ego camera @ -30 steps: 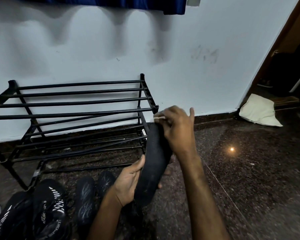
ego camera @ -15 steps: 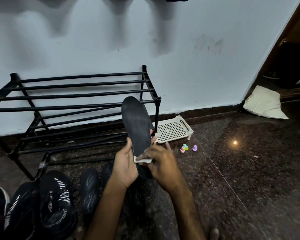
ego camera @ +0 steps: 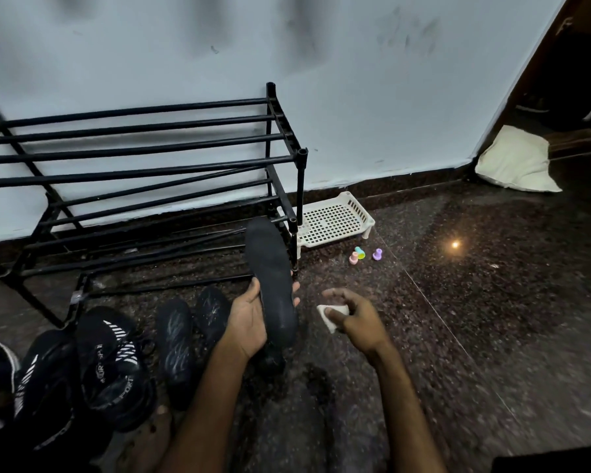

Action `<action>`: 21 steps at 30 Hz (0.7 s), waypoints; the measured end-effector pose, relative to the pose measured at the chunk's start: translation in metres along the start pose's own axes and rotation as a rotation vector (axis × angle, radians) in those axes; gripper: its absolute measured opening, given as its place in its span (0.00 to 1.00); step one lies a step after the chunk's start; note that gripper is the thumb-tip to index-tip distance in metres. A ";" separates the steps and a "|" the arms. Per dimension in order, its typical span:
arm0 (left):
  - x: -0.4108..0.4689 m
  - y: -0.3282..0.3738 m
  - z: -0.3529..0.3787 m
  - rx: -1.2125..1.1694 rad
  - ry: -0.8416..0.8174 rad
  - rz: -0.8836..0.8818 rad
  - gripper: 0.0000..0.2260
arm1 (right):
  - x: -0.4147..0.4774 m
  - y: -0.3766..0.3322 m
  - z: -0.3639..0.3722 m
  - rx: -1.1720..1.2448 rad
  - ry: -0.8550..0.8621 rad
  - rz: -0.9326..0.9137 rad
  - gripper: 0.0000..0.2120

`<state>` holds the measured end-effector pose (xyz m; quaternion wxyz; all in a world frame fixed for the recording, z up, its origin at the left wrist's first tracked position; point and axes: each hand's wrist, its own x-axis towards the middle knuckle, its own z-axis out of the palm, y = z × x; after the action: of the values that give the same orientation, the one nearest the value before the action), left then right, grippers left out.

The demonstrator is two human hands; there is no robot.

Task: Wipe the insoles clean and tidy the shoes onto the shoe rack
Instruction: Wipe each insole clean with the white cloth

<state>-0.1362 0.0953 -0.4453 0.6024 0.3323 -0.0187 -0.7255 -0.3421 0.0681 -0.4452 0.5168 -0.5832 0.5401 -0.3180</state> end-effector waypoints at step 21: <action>0.047 -0.099 -0.045 0.623 0.294 -0.221 0.15 | 0.003 0.122 0.010 0.162 0.049 0.432 0.12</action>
<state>-0.2009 0.0976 -0.5441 0.3866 0.6005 -0.1160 -0.6902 -0.3690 0.0823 -0.5639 0.6047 -0.4027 0.6374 -0.2567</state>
